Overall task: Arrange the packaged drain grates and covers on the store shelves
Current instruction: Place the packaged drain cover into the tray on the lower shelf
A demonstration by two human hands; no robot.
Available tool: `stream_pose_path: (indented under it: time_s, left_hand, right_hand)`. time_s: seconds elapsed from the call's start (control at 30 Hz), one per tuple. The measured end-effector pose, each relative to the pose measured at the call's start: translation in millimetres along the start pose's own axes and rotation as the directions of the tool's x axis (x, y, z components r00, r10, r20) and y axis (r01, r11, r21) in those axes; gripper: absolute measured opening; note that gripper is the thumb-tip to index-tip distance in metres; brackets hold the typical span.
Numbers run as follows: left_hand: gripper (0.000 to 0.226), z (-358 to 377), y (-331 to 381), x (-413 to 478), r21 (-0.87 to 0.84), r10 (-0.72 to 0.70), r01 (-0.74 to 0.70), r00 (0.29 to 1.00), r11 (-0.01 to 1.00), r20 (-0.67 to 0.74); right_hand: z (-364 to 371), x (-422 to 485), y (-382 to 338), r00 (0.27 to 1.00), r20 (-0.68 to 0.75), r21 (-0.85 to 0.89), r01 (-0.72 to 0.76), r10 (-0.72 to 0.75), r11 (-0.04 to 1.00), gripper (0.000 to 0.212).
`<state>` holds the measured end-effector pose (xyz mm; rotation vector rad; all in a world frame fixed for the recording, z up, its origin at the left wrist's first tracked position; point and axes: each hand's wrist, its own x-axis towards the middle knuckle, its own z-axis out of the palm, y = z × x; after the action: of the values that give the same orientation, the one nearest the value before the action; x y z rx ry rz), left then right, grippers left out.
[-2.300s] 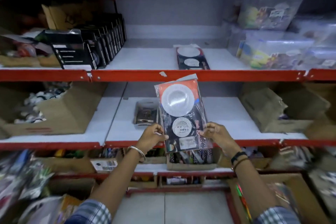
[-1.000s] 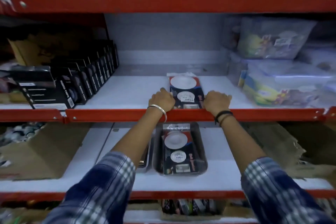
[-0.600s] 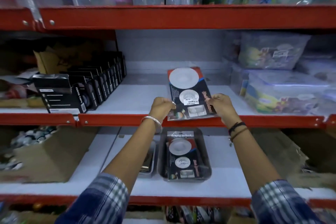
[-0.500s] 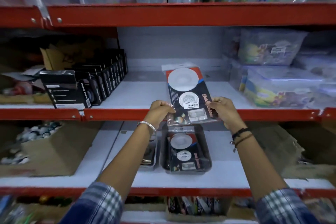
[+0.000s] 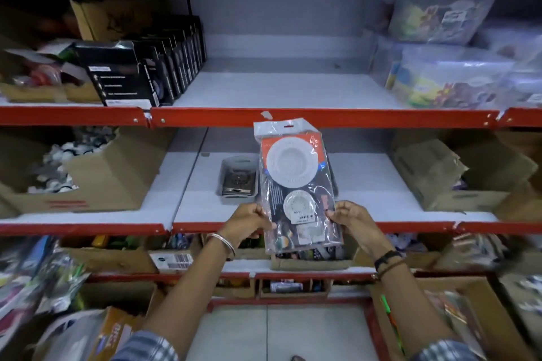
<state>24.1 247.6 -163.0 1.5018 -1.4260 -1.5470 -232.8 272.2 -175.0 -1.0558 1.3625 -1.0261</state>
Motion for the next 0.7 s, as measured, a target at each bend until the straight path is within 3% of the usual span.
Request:
stream_pose_path:
  time_s: [0.2, 0.37, 0.53, 0.6, 0.7]
  left_hand:
    - [0.029, 17, -34, 27, -0.052, -0.11, 0.108, 0.994, 0.993, -0.021]
    - [0.046, 32, -20, 75, -0.066, -0.037, 0.026, 0.983, 0.997, -0.178]
    - [0.039, 42, -1, 143, 0.24, 0.19, -0.119, 0.936, 0.963, -0.297]
    - [0.034, 45, 3, 161, 0.349, 0.218, -0.102, 0.925, 0.931, -0.311]
    - [0.033, 47, -9, 189, 0.495, 0.181, -0.039, 0.953, 0.868, -0.242]
  right_hand:
    - [-1, 18, 28, 0.994, -0.038, -0.024, -0.103, 0.102, 0.994, 0.02]
    - [-14, 68, 19, 0.988, -0.126, -0.042, -0.091, 0.085, 0.995, 0.01]
    - [-23, 140, 7, 0.96, -0.279, -0.157, -0.037, -0.008, 0.987, 0.029]
    - [-23, 161, 5, 0.949, -0.314, -0.189, -0.041, -0.021, 0.981, 0.023]
    - [-25, 184, 10, 0.951, -0.307, -0.434, -0.109, -0.033, 0.894, 0.011]
